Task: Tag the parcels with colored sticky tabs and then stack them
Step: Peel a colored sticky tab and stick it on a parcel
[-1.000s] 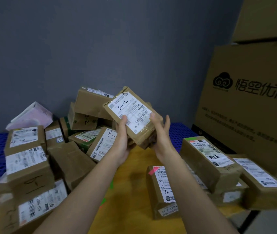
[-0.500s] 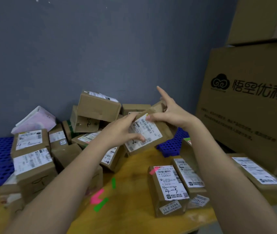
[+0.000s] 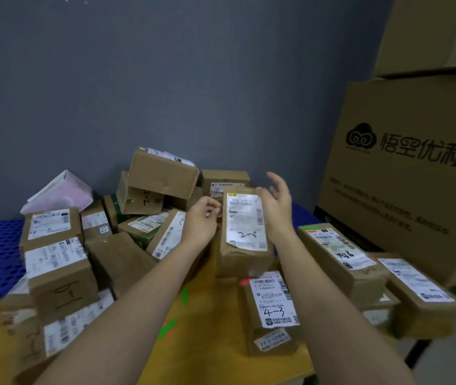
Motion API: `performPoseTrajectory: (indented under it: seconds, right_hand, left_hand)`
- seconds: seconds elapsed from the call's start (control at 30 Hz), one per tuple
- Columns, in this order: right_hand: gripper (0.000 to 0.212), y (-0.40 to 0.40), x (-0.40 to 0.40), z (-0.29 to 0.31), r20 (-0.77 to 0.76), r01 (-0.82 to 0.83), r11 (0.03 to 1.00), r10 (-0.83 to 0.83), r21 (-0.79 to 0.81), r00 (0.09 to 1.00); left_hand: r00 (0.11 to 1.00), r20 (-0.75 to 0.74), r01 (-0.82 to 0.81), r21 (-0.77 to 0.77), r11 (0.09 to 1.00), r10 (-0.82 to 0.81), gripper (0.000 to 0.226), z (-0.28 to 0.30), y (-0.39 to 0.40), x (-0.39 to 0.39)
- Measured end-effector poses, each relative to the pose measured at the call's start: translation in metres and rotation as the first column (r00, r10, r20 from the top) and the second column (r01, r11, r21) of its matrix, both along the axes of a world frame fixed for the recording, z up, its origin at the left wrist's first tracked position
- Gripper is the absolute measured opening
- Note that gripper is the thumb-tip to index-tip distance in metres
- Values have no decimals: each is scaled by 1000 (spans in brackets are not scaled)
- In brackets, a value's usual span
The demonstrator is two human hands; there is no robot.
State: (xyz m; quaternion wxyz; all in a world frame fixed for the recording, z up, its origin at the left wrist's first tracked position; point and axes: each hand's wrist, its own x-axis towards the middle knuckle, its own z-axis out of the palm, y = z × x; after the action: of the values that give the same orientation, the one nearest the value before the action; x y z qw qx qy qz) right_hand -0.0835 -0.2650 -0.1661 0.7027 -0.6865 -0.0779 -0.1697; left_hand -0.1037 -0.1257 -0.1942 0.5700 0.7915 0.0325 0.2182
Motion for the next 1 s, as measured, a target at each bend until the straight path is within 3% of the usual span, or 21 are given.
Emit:
performPoseTrajectory:
  seconds: [0.07, 0.17, 0.3, 0.4, 0.67, 0.8, 0.9, 1.0]
  right_hand:
    - [50, -1, 4, 8, -85, -3, 991, 15, 133, 996]
    - [55, -4, 5, 10, -146, -21, 982, 50, 189, 988]
    - [51, -3, 4, 5, -78, -44, 965, 66, 260, 995]
    - [46, -1, -1, 5, -6, -82, 972, 85, 222, 996]
    - [44, 5, -9, -9, 71, -189, 923, 175, 335, 982]
    - [37, 10, -9, -13, 52, -140, 973, 132, 182, 990]
    - [37, 10, -9, -17, -89, -144, 988, 139, -60, 986]
    - [31, 8, -12, -27, -245, -194, 941, 126, -279, 961]
  left_hand:
    - [1000, -16, 20, -58, 998, -21, 18, -1, -2, -2]
    - [998, -21, 60, -152, 987, -64, 26, 5, -2, -6]
    - [996, 35, 92, -217, 972, -86, 27, 9, -3, -11]
    - [994, 86, 87, -214, 973, -70, 30, 13, 1, -15]
    - [984, 146, 124, -174, 977, -99, 33, 14, 11, -18]
    - [989, 106, 116, -127, 985, -103, 33, 13, 20, -21]
    - [988, -54, 141, -11, 990, -141, 32, 7, 33, -23]
    - [961, -183, 216, 25, 976, -208, 20, -5, 38, -30]
